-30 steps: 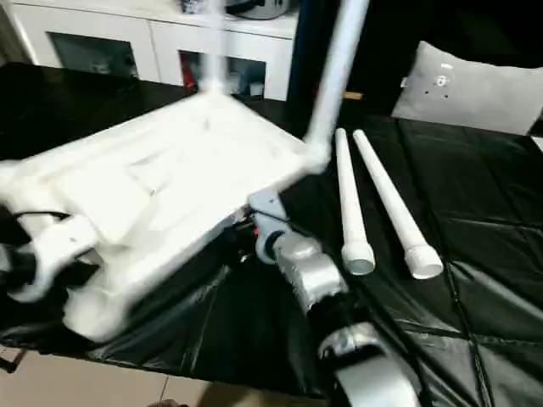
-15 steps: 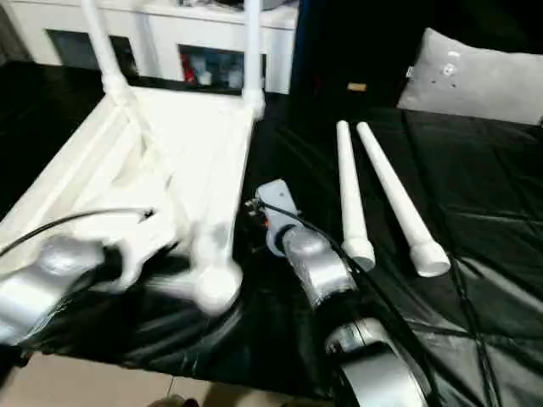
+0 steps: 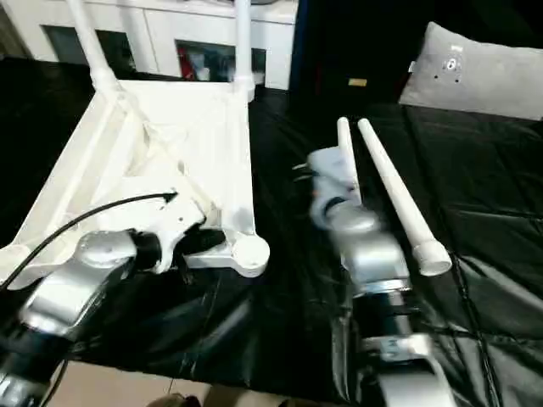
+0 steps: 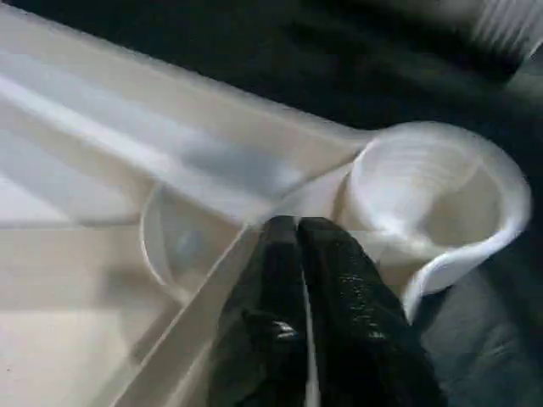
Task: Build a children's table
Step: Pick table leg
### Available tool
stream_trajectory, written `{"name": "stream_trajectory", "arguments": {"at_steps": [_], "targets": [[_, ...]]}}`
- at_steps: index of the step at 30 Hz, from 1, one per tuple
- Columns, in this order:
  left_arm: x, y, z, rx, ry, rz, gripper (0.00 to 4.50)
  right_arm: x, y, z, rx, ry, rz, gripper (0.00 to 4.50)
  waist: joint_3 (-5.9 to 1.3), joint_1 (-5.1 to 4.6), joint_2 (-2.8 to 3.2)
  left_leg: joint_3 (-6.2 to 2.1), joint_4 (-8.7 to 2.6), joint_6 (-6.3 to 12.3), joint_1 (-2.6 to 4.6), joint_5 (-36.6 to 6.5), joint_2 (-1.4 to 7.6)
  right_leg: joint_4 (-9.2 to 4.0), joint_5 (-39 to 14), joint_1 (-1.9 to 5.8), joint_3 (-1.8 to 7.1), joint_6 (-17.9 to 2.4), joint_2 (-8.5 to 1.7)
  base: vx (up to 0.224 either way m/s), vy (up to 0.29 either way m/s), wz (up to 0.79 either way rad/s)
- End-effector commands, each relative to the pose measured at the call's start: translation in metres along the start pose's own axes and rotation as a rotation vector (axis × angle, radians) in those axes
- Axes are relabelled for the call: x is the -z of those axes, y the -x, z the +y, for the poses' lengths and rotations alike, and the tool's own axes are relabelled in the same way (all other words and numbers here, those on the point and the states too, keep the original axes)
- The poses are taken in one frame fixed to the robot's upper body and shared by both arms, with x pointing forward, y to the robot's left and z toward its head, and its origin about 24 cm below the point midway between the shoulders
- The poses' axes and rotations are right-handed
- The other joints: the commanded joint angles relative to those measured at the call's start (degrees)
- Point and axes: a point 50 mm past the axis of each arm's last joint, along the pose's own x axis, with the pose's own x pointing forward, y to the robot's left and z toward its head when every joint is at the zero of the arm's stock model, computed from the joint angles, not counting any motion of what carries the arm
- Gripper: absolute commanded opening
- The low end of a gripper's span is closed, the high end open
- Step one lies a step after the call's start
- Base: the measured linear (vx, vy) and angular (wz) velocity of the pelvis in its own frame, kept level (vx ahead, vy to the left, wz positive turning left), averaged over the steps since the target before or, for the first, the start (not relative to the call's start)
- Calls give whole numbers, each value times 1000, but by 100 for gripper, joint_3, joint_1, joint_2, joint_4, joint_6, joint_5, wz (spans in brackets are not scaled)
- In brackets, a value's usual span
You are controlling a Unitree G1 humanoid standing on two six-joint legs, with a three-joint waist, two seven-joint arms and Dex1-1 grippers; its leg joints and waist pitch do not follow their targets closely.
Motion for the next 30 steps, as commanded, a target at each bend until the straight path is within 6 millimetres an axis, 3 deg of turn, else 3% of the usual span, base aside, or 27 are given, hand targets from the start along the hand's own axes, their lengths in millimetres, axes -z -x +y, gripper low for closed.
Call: {"name": "stream_trajectory", "arguments": {"at_steps": [1,4,7,10,13,16,18,21,24,30], "targets": [[-9,5,-5,19,19,-43,55,-8,2,-7,15,-17,34,450,-462,-10,56,-67,-339,33,96,-125,290,-334,656,324,319,-1461,-420,0,0,0],[-17,7,-19,102,-11,-53,86,-3,-4,-20,14,-72,152,450,-483,-14,-3,-60,-326,22,99,-139,279,-330,453,341,317,-1456,-423,0,0,0],[-19,7,-22,118,-18,-55,109,0,-5,-23,4,-100,185,450,-487,21,14,-39,-300,24,106,-68,270,-321,476,319,322,-1435,-403,0,0,0],[-24,9,-26,141,-22,-55,136,8,-7,-28,-3,-101,276,450,-513,20,-10,-52,-282,56,78,117,262,-282,694,350,305,-1455,-401,0,0,0],[-30,11,-31,169,-30,-54,173,18,-9,-36,11,-134,347,450,-500,25,-4,-45,-276,33,77,-46,257,-301,540,345,305,-1478,-400,0,0,0],[-33,11,-34,181,-31,-54,180,24,-10,-41,25,-163,377,409,-506,27,-4,-42,-256,4,69,-109,245,-302,413,346,307,-1494,-402,0,0,0],[-34,12,-35,189,-26,-49,220,30,-10,-43,9,-176,419,394,-501,27,-5,-43,-252,-15,71,-171,249,-310,280,342,301,-1469,-397,0,0,0],[-34,13,-36,189,-28,-38,228,33,-9,-46,8,-177,444,374,-490,33,-9,-43,-244,-64,70,-300,246,-332,-18,335,300,-1430,-397,0,0,0],[-34,14,-35,186,-26,-24,265,36,-6,-47,-23,-195,469,346,-492,26,-17,-47,-245,-83,74,-371,242,-344,-179,329,294,-1366,-388,0,0,0],[-32,16,-35,175,-25,-5,292,46,-2,-48,-38,-212,500,295,-504,34,3,-50,-236,-101,79,-356,244,-340,-177,316,290,-1368,-384,0,0,0]]}}
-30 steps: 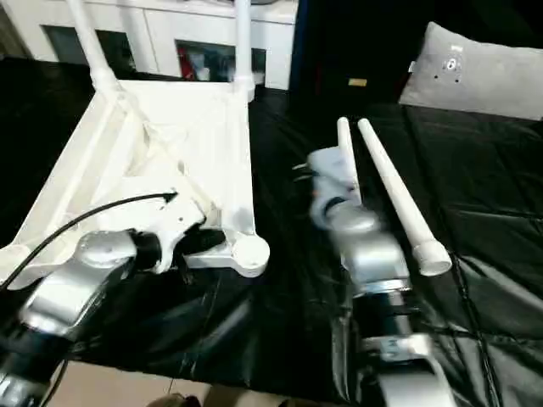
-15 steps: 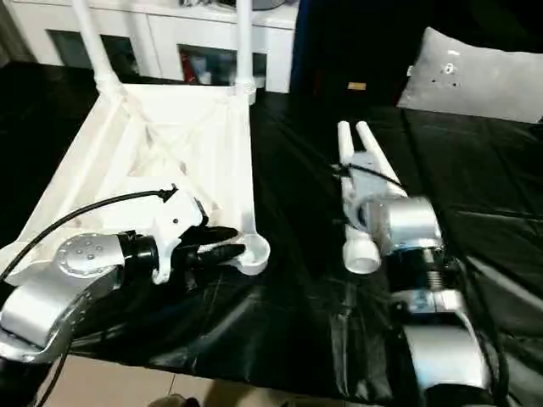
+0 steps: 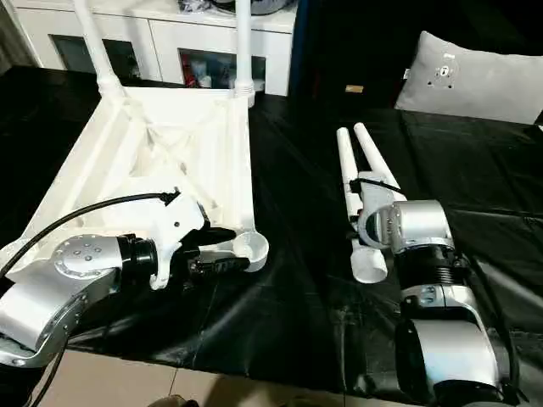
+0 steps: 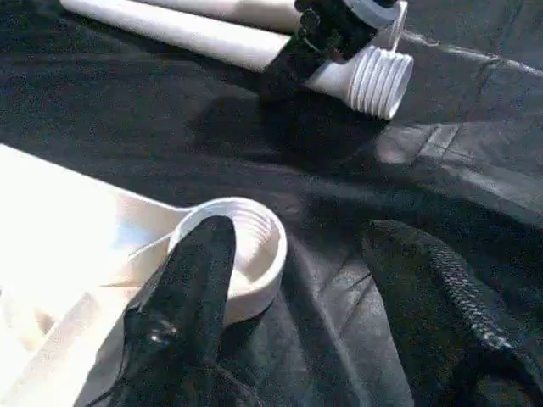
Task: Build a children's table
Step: Pick table leg
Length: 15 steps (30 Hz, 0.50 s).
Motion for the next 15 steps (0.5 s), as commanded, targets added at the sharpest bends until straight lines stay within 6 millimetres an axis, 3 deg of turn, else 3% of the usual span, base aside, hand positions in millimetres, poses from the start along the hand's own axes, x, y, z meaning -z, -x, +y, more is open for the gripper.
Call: {"name": "stream_trajectory", "arguments": {"at_steps": [1,4,8,11,14,15], "targets": [[-6,1,-2,2,-31,-1,292,10,-2,-2,-13,-19,37,295,-478,5,6,-47,-308,-117,53,-419,236,-438,-214,300,289,-1360,-382,0,0,0],[-6,1,-2,4,-28,1,292,12,-2,-2,-19,-23,41,262,-483,9,36,-51,-305,-134,59,-476,235,-444,-287,295,287,-1354,-384,0,0,0],[-7,0,-1,2,-22,2,292,10,-2,-2,-28,-33,33,221,-496,7,25,-52,-300,-129,57,-465,229,-440,-206,300,283,-1371,-376,0,0,0],[-7,0,2,-17,-15,5,292,7,-1,-2,-36,-52,5,214,-505,15,26,-55,-295,-110,48,-390,224,-427,-85,311,282,-1390,-374,0,0,0],[-11,-3,9,-85,39,-28,292,3,3,1,-65,-129,-63,192,-512,17,79,-57,-288,-111,43,-361,221,-418,87,322,282,-1423,-371,0,0,0],[-11,-3,10,-93,43,-32,292,2,3,1,-68,-136,-71,191,-511,16,63,-53,-288,-102,38,-371,216,-425,103,328,285,-1412,-368,0,0,0]]}}
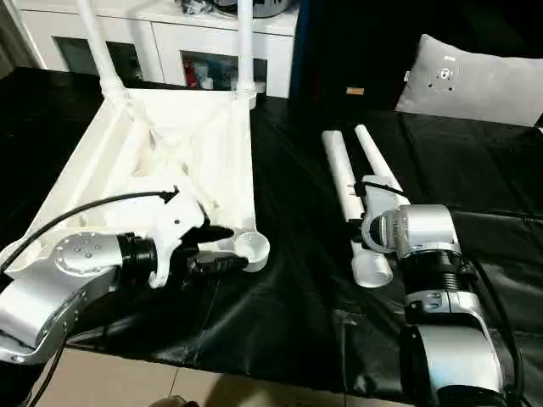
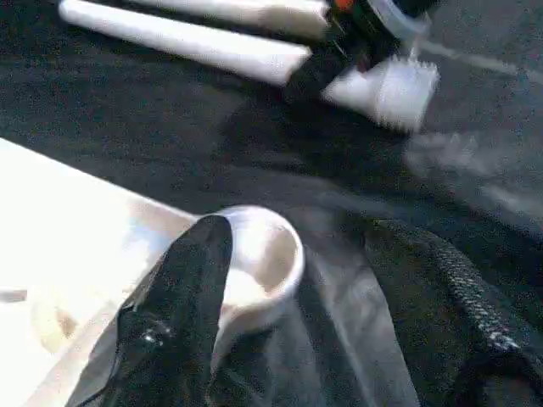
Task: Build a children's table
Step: Pick table leg
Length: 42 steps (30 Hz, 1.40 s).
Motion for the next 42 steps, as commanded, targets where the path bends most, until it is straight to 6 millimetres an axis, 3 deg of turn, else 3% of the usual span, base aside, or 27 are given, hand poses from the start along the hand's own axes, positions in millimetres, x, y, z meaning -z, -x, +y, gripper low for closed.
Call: {"name": "stream_trajectory", "arguments": {"at_steps": [1,2,3,4,7,9,11,12,14,15,16,20,24,28,33,42], "targets": [[-4,0,9,-66,24,-18,310,-2,3,0,-24,-58,-61,188,-491,19,42,-60,-299,-95,40,-372,217,-424,104,334,281,-1401,-372,0,0,0],[-5,-1,10,-77,28,-20,320,-2,3,0,-24,-68,-73,187,-494,15,34,-58,-297,-85,45,-384,217,-427,83,328,279,-1397,-372,0,0,0],[-5,-2,14,-106,37,-28,328,-2,4,-1,-33,-98,-107,187,-495,14,98,-69,-298,-99,52,-421,211,-430,-7,322,267,-1395,-370,0,0,0],[-6,-2,15,-119,40,-32,328,-2,4,-1,-37,-111,-120,187,-488,7,61,-53,-295,-95,58,-496,208,-459,-82,313,282,-1351,-363,0,0,0],[-10,-5,21,-167,77,-66,359,-3,8,1,-86,-158,-232,187,-496,10,113,-56,-294,-87,56,-546,216,-476,-107,309,280,-1319,-372,0,0,0],[-19,-9,26,-213,103,-121,369,-9,17,11,-191,-186,-413,187,-501,14,124,-60,-301,-47,51,-564,214,-485,-116,314,274,-1310,-373,0,0,0],[-22,-10,27,-219,121,-140,382,-11,20,14,-224,-195,-449,186,-501,-5,124,-83,-313,8,46,-604,213,-479,-214,321,256,-1326,-371,0,0,0],[-33,-14,31,-228,165,-209,398,-13,27,22,-362,-274,-497,186,-500,-2,118,-83,-310,20,45,-596,219,-490,-235,320,259,-1319,-377,0,0,0],[-39,-16,33,-230,195,-244,408,-14,31,27,-439,-297,-524,186,-510,14,117,-83,-303,92,50,-591,219,-495,-248,326,267,-1341,-384,0,0,0],[-47,-19,36,-229,249,-300,410,-13,38,36,-575,-274,-574,186,-494,14,106,-67,-299,141,28,-572,199,-507,-272,331,266,-1352,-378,0,0,0],[-47,-19,36,-229,249,-300,410,-13,38,36,-575,-274,-574,186,-505,38,106,-67,-282,197,25,-566,201,-522,-264,342,264,-1342,-389,0,0,0],[-76,-30,40,-157,432,-478,409,-5,53,56,-860,-247,-710,186,-524,85,100,-82,-275,384,5,-408,218,-509,-82,338,242,-1435,-412,0,0,0],[-90,-33,43,-120,549,-550,409,-3,68,70,-1027,-228,-740,186,-514,102,105,-106,-282,429,-5,-395,218,-518,-170,340,223,-1441,-408,0,0,0],[-100,-36,41,-70,583,-570,409,0,78,78,-1119,-168,-743,186,-500,125,108,-106,-288,389,4,-443,211,-565,-556,333,227,-1260,-411,0,0,0],[-112,-34,33,33,621,-638,409,2,81,81,-1138,-116,-734,186,-513,159,124,-110,-292,321,0,-365,221,-556,-450,322,223,-1261,-414,0,0,0],[-119,-29,26,169,648,-707,409,7,88,86,-1208,-83,-703,186,-529,156,130,-120,-293,424,-12,-260,237,-536,-134,335,212,-1304,-420,0,0,0]]}}
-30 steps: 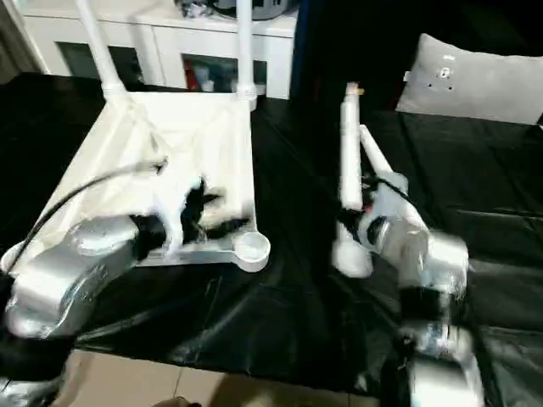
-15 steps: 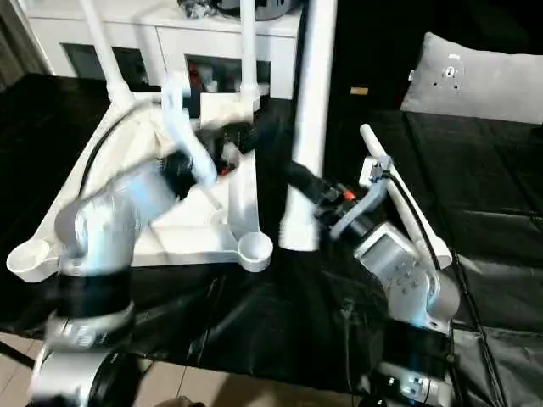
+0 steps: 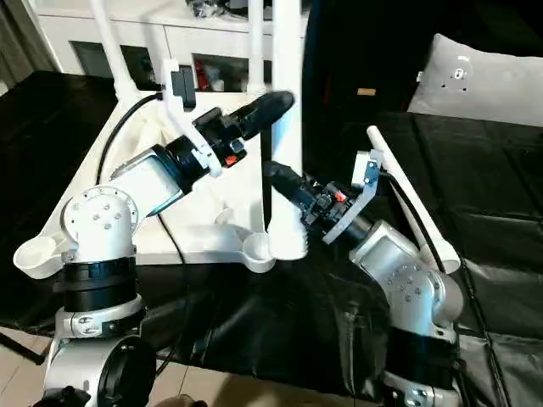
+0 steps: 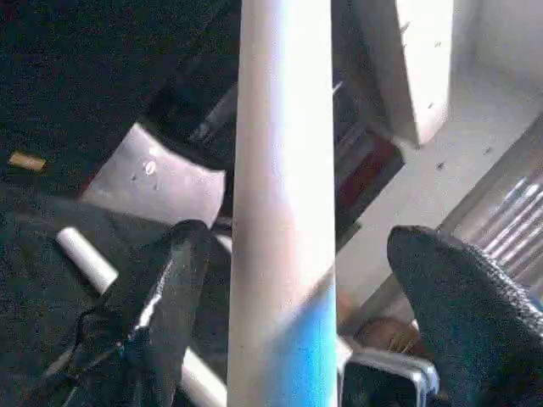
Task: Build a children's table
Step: Pick table leg
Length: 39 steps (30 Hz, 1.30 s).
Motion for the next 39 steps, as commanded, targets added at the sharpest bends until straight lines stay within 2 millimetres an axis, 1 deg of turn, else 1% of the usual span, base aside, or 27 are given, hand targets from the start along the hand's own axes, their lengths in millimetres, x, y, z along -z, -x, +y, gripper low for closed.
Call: {"name": "stream_trajectory", "arguments": {"at_steps": [1,2,3,4,5,6,7,8,10,11,12,15,16,18,19,20,22,24,25,29,34,39], "targets": [[-3,-3,-9,56,-13,8,409,-2,-3,10,-67,15,11,186,-485,14,-9,-99,-312,381,56,-218,248,-465,-120,337,243,-1322,-418,0,0,0],[-2,-2,-13,141,39,-20,409,-1,-3,16,-134,-18,6,186,-489,14,-23,-97,-313,398,55,-186,247,-466,-86,339,240,-1327,-417,0,0,0],[-2,-1,-15,179,63,-34,409,-1,-3,18,-158,-31,4,186,-491,31,-20,-94,-312,429,52,-161,244,-458,-42,346,241,-1381,-429,0,0,0],[-2,0,-16,216,82,-44,409,-1,-3,20,-183,-44,4,186,-493,27,-17,-100,-311,445,42,-147,250,-445,22,344,236,-1420,-429,0,0,0],[-3,2,-17,251,89,-49,409,0,-3,22,-201,-54,7,186,-488,29,-17,-95,-311,464,54,-163,250,-453,6,335,236,-1418,-429,0,0,0],[-3,3,-18,285,95,-53,374,1,-3,23,-214,-63,13,186,-486,30,-16,-89,-309,478,54,-175,246,-462,-20,330,238,-1420,-432,0,0,0],[-2,5,-19,320,105,-58,353,2,-3,24,-228,-70,20,186,-476,30,-25,-84,-315,461,48,-203,248,-465,-81,332,239,-1408,-431,0,0,0],[-3,6,-20,357,106,-62,343,4,-3,25,-240,-78,31,186,-474,40,-5,-89,-318,455,49,-199,242,-478,-152,332,237,-1386,-436,0,0,0],[-2,9,-22,416,108,-54,339,7,-2,26,-254,-86,46,186,-474,39,-6,-89,-325,397,56,-234,253,-479,-235,333,240,-1321,-437,0,0,0],[-2,11,-24,457,104,-42,313,8,-2,26,-260,-90,52,186,-475,43,-11,-86,-328,378,60,-237,248,-483,-275,331,241,-1294,-439,0,0,0],[-1,12,-26,483,102,-34,313,8,-2,26,-263,-92,54,186,-477,44,-3,-88,-329,368,60,-239,251,-476,-274,331,241,-1296,-442,0,0,0],[-2,15,-28,545,129,-32,286,9,-2,26,-276,-99,66,186,-475,42,8,-88,-332,322,68,-258,254,-475,-288,327,240,-1296,-439,0,0,0],[-3,16,-28,563,132,-27,286,10,-2,26,-281,-100,70,186,-476,44,11,-85,-330,307,70,-263,252,-476,-290,325,239,-1302,-443,0,0,0],[-3,18,-28,589,129,-18,266,10,-2,27,-288,-102,74,186,-477,42,12,-88,-335,297,76,-264,253,-473,-284,321,238,-1297,-434,0,0,0],[-3,19,-28,591,129,-17,266,10,-2,27,-288,-103,75,186,-475,39,14,-89,-337,290,75,-266,257,-469,-275,321,238,-1294,-435,0,0,0],[-4,20,-28,610,123,-13,250,10,-1,27,-290,-102,82,186,-479,42,19,-89,-335,296,77,-258,255,-470,-260,324,238,-1296,-441,0,0,0],[-5,21,-27,614,112,-4,233,10,-1,27,-293,-101,89,186,-478,42,7,-86,-336,284,72,-250,247,-470,-275,330,240,-1269,-434,0,0,0],[-4,21,-25,603,99,6,225,10,-1,27,-294,-99,93,186,-475,40,13,-82,-335,274,74,-270,247,-474,-299,321,241,-1271,-437,0,0,0],[-4,21,-24,599,95,8,225,10,-1,27,-292,-98,95,186,-483,44,15,-86,-333,261,75,-264,256,-468,-291,328,241,-1281,-448,0,0,0],[-5,21,-22,588,85,10,183,11,0,25,-282,-92,101,186,-486,47,11,-86,-332,269,72,-228,257,-450,-179,329,240,-1309,-442,0,0,0],[-5,22,-19,579,73,8,176,10,0,24,-268,-75,105,186,-487,49,4,-81,-328,275,73,-215,255,-451,-198,330,240,-1316,-442,0,0,0],[-7,23,-9,491,26,7,175,10,-3,18,-199,-20,111,186,-487,40,4,-82,-328,261,71,-222,251,-455,-214,326,241,-1281,-437,0,0,0]]}}
